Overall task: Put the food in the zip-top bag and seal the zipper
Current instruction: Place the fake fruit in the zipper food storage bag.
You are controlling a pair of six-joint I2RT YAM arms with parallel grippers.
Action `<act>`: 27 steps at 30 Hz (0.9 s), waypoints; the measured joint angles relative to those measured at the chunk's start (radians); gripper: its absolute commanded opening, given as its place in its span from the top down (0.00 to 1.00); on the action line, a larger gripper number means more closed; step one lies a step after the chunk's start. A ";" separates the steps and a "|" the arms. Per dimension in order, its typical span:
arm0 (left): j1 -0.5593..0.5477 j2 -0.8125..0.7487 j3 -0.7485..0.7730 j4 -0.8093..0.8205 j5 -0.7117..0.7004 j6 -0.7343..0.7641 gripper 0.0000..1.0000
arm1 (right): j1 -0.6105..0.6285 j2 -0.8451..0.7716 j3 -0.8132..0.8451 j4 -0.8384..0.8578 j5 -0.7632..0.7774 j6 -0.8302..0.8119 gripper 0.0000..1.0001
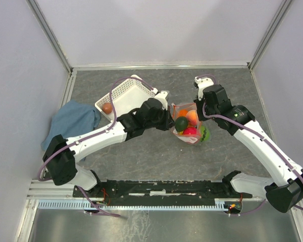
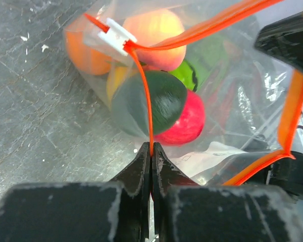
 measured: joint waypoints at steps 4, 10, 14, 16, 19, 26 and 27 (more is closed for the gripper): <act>0.000 -0.011 0.095 -0.086 0.015 0.001 0.97 | 0.000 0.000 0.008 -0.031 0.066 -0.013 0.99; 0.000 -0.036 0.197 -0.177 0.020 0.004 0.97 | 0.000 0.002 0.055 -0.092 0.106 -0.028 0.99; 0.000 -0.034 0.209 -0.219 0.011 0.014 0.97 | 0.000 0.005 0.074 -0.110 0.115 -0.039 0.98; 0.000 -0.027 0.210 -0.249 0.006 0.014 0.95 | 0.000 0.011 0.077 -0.122 0.114 -0.044 0.99; 0.000 -0.010 0.210 -0.277 0.003 0.015 0.90 | 0.000 0.016 0.077 -0.128 0.101 -0.045 0.99; 0.000 -0.001 0.213 -0.311 -0.019 0.016 0.73 | 0.000 0.019 0.077 -0.127 0.069 -0.045 0.99; 0.000 -0.001 0.214 -0.312 -0.021 0.017 0.71 | 0.000 0.021 0.077 -0.127 0.068 -0.045 0.99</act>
